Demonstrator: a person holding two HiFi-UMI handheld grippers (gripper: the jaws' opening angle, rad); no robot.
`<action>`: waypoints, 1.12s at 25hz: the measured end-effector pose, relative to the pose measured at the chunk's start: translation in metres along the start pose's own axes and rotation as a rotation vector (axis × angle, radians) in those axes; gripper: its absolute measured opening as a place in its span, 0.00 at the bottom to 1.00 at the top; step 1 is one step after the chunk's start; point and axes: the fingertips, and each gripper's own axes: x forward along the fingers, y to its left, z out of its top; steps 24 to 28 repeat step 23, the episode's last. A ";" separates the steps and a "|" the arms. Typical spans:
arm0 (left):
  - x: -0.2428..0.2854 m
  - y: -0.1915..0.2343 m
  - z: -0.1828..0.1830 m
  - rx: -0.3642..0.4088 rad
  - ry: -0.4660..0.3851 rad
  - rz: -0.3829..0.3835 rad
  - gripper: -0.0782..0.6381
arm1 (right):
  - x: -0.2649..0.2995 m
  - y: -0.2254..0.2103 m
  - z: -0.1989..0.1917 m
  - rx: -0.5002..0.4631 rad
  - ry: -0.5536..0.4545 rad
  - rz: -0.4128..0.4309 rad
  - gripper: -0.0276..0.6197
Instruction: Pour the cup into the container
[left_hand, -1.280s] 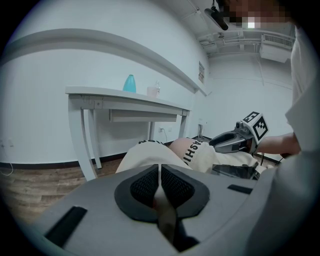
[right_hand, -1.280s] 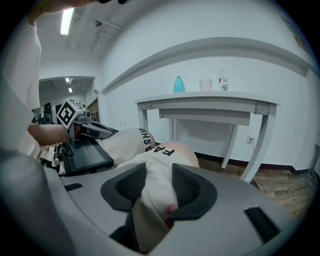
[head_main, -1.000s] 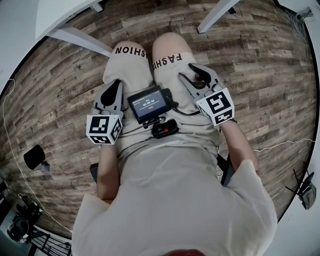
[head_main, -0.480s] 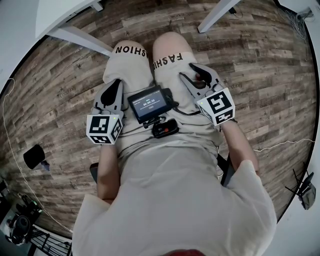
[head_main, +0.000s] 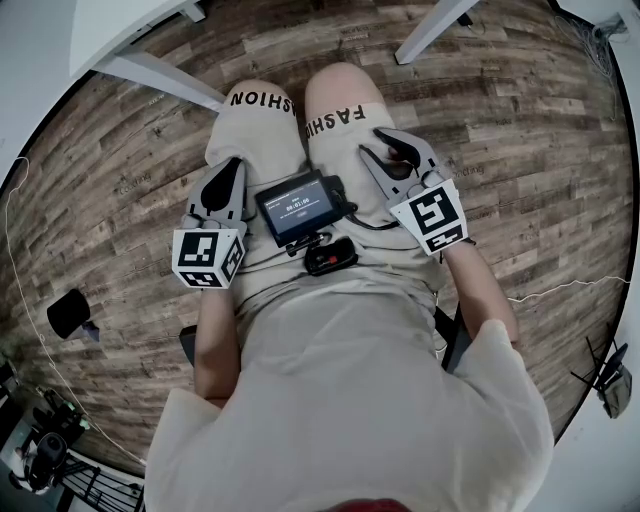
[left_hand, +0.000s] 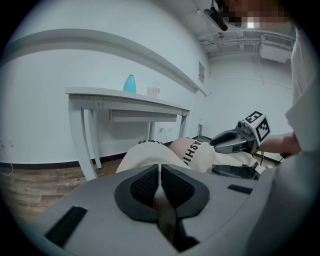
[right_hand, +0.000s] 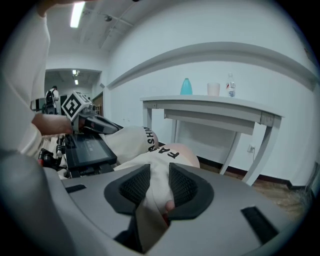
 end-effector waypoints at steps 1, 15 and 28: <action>0.000 0.000 0.000 0.000 0.000 0.000 0.13 | 0.000 0.003 0.001 -0.031 0.004 -0.003 0.20; 0.001 -0.001 0.001 0.001 0.001 -0.001 0.13 | 0.000 0.007 0.004 -0.101 -0.015 -0.018 0.17; 0.001 -0.001 -0.001 0.002 0.002 -0.003 0.13 | -0.001 0.010 0.004 -0.158 -0.041 -0.024 0.17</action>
